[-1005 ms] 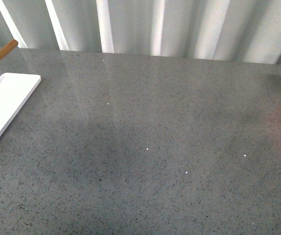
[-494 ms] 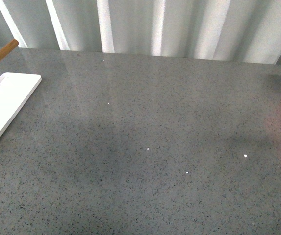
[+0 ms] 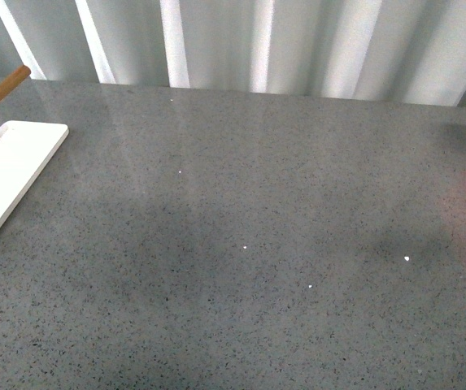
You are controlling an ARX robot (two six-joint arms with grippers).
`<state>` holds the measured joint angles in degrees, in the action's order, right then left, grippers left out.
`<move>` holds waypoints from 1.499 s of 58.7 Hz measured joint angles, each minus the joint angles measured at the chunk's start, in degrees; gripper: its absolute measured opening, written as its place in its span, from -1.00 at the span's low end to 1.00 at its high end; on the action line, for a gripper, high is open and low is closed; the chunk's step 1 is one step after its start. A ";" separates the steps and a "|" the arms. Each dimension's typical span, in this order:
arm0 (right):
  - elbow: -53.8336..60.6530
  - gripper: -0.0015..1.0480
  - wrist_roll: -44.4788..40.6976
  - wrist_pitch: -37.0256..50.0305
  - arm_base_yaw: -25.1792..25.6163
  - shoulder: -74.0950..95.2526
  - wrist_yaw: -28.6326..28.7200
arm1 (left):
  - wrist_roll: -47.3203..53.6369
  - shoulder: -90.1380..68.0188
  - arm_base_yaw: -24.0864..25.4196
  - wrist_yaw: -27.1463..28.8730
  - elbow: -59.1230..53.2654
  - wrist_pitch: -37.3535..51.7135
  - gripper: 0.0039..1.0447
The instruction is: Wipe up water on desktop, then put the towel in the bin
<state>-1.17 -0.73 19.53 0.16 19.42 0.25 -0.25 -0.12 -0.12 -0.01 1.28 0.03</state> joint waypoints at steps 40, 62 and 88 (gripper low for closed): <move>-0.02 -0.94 0.15 -19.21 0.00 -19.12 -0.13 | 0.00 0.00 0.00 0.00 0.00 0.00 0.87; -0.02 -0.62 0.15 -19.50 0.00 -19.17 -0.15 | 0.00 0.04 0.00 0.00 0.00 0.00 0.87; -0.02 0.87 0.17 -19.50 -0.04 -19.21 -0.72 | 0.00 -0.09 -0.02 -0.31 0.00 -0.02 0.87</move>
<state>-1.19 -0.56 0.03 0.12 0.21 -0.47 -0.25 -0.21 -0.14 -0.32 1.28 0.01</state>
